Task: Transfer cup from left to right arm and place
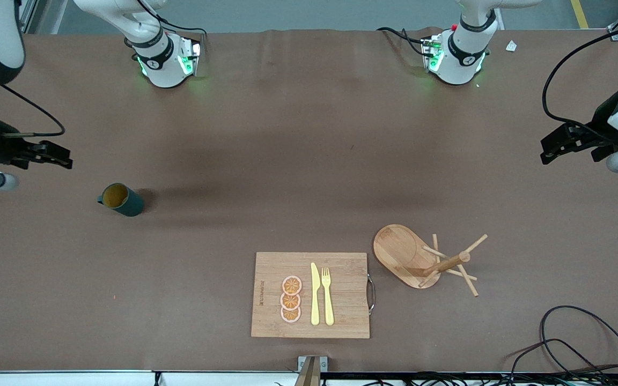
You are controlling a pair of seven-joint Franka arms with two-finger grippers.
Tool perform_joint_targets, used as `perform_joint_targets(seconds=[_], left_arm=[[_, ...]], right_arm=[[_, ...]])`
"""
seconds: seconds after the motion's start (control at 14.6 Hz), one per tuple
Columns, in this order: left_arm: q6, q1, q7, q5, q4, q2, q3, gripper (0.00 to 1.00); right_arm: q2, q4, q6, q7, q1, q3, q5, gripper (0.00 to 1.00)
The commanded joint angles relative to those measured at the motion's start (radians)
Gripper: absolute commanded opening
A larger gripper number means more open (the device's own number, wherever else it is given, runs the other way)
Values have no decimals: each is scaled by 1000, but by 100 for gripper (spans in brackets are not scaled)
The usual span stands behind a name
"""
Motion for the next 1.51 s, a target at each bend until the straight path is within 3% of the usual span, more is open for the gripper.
perform_joint_targets(seconds=[0.0,0.34,1.24,1.44], left_arm=[[-17,2,-4,-17,17,4,-1,100],[-17,2,-4,-17,17,4,-1,100],[-15,2,-1,-13,20,7,-1,100],[-17,2,-4,-16,20,7,-1,100]], right_arm=[[24,90,-61,13,-49,4,19,100],[101,265,-218,14,-83,4,29,100],[81,269,-243,17,-65,12,44,100],[69,268,-266,92,-63,13,45,100]])
